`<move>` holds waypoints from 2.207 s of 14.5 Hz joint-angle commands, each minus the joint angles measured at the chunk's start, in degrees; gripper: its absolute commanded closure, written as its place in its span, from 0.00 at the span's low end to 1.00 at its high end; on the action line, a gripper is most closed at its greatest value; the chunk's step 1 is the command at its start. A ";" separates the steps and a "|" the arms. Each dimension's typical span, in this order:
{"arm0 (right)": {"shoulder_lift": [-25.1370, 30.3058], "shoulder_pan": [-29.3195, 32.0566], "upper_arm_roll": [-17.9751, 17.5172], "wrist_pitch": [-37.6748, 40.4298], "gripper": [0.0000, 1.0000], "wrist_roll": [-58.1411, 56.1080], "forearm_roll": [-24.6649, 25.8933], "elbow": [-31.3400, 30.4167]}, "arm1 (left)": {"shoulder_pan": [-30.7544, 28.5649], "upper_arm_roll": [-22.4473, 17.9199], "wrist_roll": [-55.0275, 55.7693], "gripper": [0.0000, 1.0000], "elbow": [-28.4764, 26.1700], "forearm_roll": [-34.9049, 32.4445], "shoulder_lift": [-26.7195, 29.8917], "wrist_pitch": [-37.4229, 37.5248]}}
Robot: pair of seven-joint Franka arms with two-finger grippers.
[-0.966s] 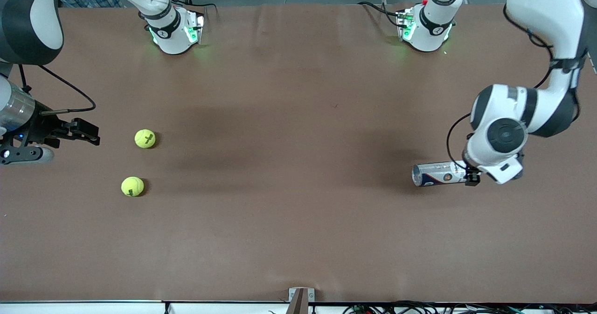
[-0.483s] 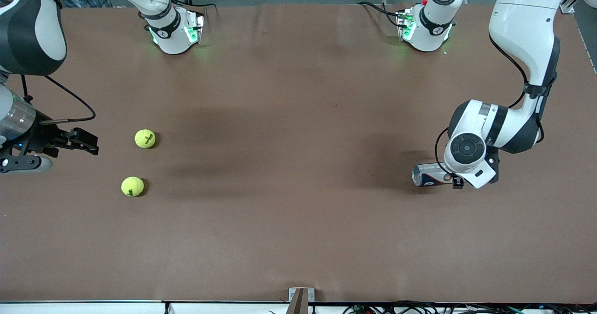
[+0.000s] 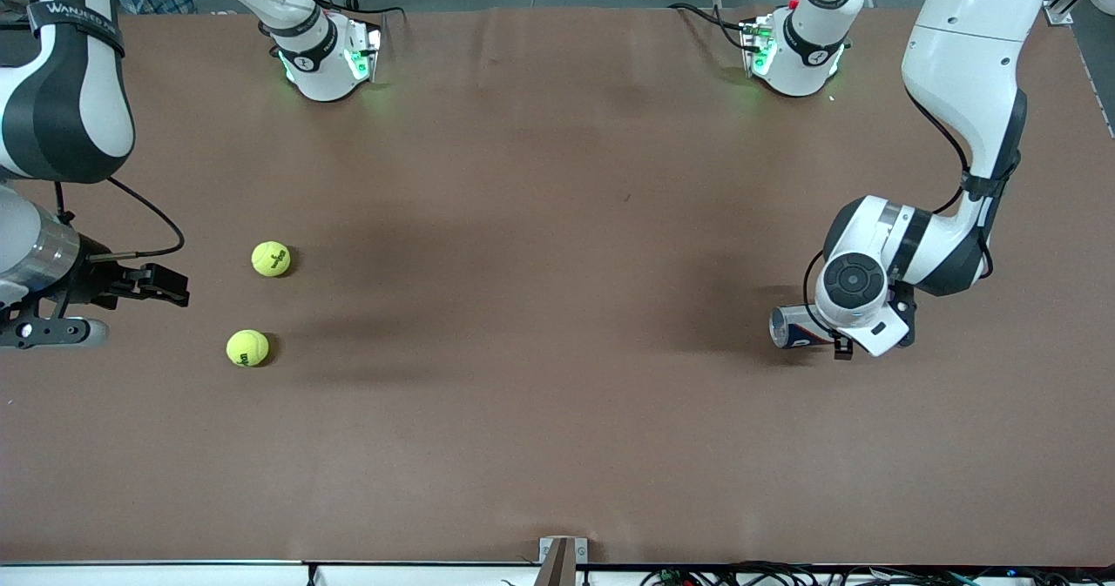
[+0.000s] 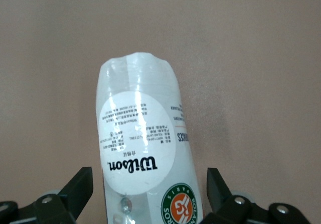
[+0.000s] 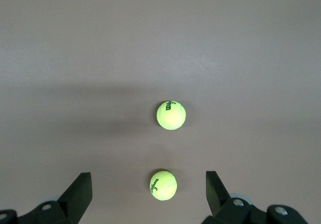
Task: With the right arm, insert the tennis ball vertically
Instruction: 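Grasp the clear tube with the left gripper while the right gripper nears the balls, then raise the tube upright with the left gripper while the right gripper grasps a ball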
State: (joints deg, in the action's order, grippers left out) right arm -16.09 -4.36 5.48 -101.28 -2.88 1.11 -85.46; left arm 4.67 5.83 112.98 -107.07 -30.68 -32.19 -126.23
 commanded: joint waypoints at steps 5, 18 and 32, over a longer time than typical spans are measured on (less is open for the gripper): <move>-6.40 0.41 -0.56 -5.06 0.00 0.16 -0.15 0.30 | 0.52 -0.12 4.35 0.00 0.19 -5.26 -3.23 -1.13; -16.07 6.47 -0.56 -12.62 0.00 -7.22 -5.16 -2.78 | -0.62 0.84 -1.60 0.34 3.09 4.64 -1.83 -0.60; -23.46 6.39 -0.56 -17.55 0.00 -7.49 -5.07 -2.69 | 0.52 14.02 -23.40 0.37 14.51 46.82 -2.16 2.13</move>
State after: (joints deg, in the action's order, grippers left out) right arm -39.20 1.76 5.16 -118.49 -9.57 -3.38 -88.07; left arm 4.97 18.28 92.75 -95.91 10.93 -32.52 -125.38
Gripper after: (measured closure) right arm 0.000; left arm 0.366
